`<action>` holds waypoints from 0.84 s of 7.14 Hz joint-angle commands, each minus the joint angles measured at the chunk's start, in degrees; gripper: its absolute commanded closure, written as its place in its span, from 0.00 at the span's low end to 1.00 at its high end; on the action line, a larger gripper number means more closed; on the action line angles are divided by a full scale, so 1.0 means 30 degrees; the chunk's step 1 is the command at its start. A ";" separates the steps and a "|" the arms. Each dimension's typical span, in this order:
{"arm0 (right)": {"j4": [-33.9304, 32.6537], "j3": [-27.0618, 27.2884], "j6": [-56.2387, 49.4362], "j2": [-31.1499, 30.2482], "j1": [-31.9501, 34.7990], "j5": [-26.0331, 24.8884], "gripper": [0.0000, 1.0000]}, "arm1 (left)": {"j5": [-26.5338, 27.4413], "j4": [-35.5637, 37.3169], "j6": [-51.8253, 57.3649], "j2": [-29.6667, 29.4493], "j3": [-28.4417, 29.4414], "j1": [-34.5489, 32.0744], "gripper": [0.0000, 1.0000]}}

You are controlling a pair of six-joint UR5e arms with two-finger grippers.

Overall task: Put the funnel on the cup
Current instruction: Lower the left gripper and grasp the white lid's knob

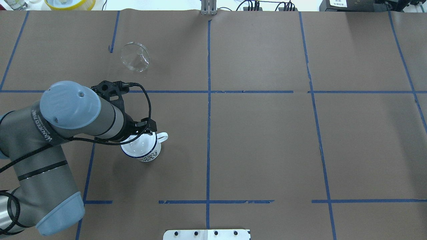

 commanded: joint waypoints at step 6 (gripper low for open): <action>0.0000 0.0005 0.0000 0.0000 0.0000 0.0000 0.00 | 0.0009 0.0026 0.0096 0.0131 0.0028 -0.0021 0.41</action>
